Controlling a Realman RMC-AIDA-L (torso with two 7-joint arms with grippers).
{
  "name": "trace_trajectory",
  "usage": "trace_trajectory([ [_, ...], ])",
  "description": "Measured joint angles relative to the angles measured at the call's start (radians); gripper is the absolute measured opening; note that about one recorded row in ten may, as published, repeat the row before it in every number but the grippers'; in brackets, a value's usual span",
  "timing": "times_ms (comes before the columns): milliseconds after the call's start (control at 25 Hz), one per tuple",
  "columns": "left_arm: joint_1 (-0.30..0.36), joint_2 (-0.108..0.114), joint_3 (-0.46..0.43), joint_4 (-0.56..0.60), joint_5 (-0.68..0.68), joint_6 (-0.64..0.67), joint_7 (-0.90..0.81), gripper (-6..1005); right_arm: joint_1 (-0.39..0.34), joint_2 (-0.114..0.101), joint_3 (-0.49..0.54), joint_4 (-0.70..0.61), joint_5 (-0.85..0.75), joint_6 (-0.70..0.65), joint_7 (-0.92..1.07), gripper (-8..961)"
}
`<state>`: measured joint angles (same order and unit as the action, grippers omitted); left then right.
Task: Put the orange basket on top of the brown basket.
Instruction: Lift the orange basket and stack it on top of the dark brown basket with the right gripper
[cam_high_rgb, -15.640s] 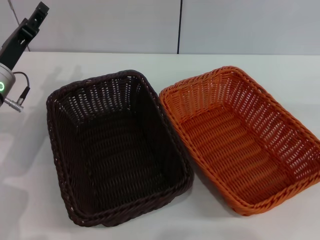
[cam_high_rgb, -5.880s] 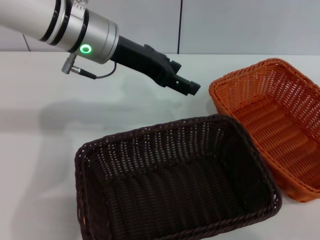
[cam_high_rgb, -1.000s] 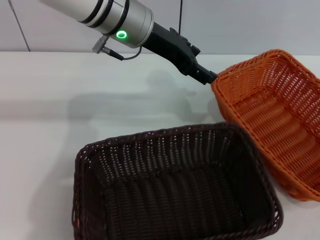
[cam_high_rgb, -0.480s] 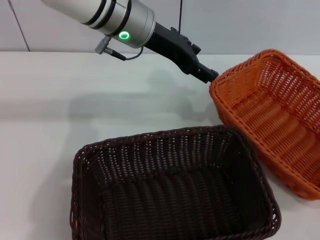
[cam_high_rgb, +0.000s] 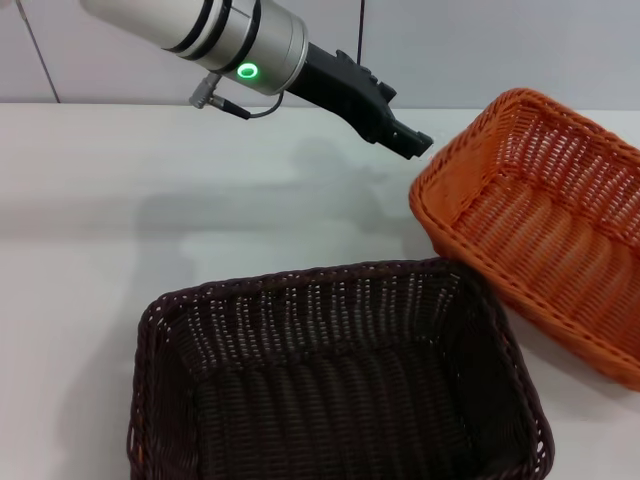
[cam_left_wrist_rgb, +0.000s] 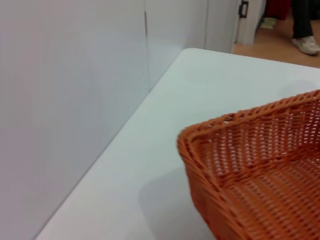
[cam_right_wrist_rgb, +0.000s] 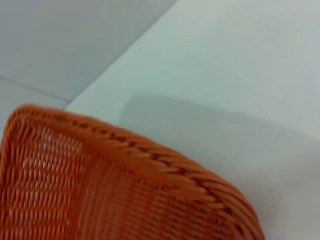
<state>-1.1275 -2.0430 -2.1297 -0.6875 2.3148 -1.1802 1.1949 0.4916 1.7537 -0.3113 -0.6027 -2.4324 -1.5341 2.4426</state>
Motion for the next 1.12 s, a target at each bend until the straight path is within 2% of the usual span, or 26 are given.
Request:
trace_trajectory([
  [400,0.029,-0.010,-0.019,-0.014,-0.009,0.135,-0.005,861,-0.024,0.003,0.025,0.004,0.051,0.051,-0.021,329],
  [600,0.056,-0.012,-0.094,-0.012,-0.021,0.236,-0.006,861,-0.036,0.010,0.026,0.002,0.092,0.069,-0.038,326],
  [760,0.113,-0.009,-0.121,-0.011,-0.121,0.324,0.012,861,-0.062,0.015,0.043,0.001,0.189,0.083,-0.078,326],
  [1120,0.158,-0.009,-0.122,-0.013,-0.171,0.334,0.016,862,-0.095,0.026,0.076,0.004,0.327,0.103,-0.132,327],
])
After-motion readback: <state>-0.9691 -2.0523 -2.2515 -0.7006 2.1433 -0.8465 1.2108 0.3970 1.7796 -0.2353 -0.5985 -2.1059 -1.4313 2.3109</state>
